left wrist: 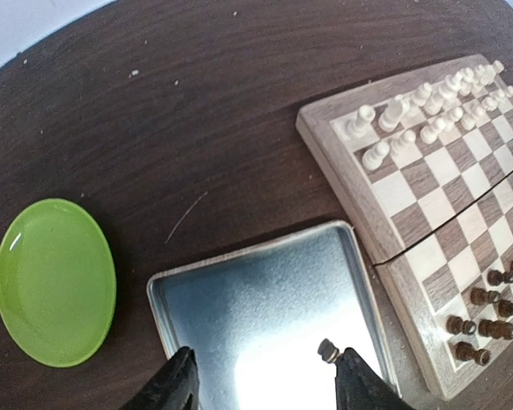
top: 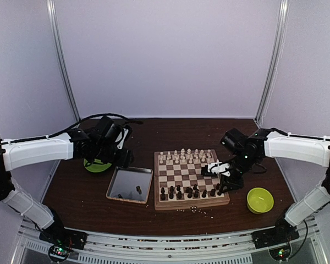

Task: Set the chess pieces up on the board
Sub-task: Place the rook at a8, then pick up the pawn from the storage box.

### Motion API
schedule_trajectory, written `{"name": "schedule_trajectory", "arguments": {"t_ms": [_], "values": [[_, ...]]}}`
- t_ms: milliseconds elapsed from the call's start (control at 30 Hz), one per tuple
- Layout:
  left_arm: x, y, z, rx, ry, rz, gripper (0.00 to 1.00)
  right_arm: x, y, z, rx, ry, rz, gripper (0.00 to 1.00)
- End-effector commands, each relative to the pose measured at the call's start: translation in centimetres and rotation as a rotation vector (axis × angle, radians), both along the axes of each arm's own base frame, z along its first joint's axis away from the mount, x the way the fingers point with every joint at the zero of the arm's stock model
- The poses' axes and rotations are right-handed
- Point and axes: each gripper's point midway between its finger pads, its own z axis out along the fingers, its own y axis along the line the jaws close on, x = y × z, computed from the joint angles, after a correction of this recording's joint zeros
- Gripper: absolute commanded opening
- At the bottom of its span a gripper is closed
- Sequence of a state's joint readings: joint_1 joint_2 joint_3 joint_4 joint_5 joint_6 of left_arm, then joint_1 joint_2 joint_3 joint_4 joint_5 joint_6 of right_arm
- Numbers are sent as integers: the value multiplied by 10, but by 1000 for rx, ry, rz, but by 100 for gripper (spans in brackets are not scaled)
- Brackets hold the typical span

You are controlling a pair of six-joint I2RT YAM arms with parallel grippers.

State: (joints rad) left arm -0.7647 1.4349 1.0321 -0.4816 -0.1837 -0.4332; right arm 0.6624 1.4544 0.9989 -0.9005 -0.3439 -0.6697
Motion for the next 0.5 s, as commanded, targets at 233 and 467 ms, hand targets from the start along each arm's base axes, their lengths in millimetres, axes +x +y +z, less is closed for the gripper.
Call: {"name": "schedule_trajectory", "arguments": {"t_ms": [233, 467], "values": [[-55, 10, -66, 60, 364, -2, 48, 18, -3, 44, 158, -94, -128, 33], [-71, 11, -79, 138, 451, -124, 43, 26, -12, 41, 235, -91, -192, 33]]}}
